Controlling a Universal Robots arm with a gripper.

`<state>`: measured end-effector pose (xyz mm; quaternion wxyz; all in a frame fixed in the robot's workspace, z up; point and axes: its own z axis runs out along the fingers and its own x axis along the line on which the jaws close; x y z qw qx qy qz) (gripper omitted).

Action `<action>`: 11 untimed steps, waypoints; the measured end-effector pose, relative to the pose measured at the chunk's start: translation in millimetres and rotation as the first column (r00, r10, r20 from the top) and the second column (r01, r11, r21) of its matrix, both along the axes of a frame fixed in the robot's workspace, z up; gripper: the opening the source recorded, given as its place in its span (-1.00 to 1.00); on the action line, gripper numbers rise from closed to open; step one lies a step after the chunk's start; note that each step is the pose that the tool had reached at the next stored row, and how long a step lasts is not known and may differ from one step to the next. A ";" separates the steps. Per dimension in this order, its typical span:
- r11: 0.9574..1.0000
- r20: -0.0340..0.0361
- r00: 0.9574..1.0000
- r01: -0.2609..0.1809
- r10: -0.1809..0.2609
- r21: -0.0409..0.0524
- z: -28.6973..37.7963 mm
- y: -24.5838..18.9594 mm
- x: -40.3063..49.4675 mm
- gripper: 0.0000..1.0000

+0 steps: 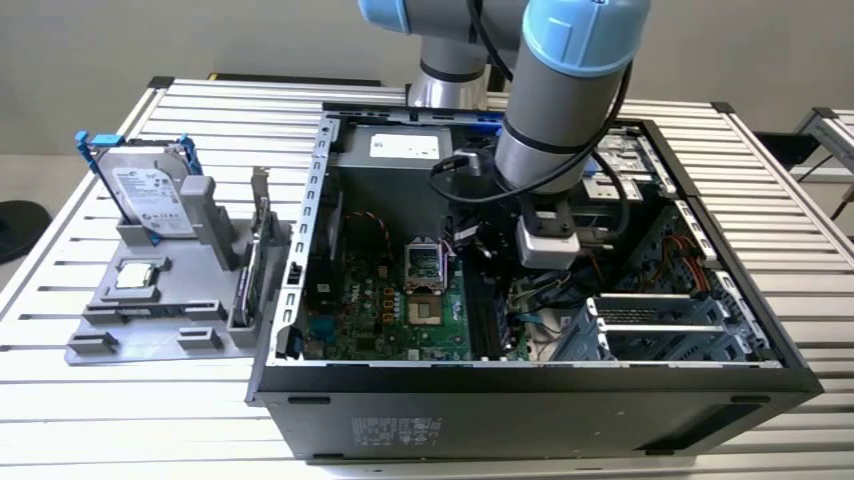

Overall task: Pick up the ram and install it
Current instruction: 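Insert the ram into the slot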

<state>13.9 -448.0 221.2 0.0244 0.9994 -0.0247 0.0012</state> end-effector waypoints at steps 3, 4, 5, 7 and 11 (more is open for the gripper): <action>1.000 0.000 1.000 0.000 0.000 0.000 -1.3 0.0 -0.2 -1.00; 1.000 0.000 1.000 0.000 0.000 0.000 -1.7 0.0 -0.3 -1.00; 1.000 0.000 1.000 0.000 0.000 0.000 -2.1 -0.1 -0.4 -1.00; 1.000 0.000 1.000 0.000 0.000 0.000 -2.9 0.0 -0.5 -1.00; 1.000 0.000 1.000 -0.001 0.001 0.000 -3.8 -0.6 -0.7 -1.00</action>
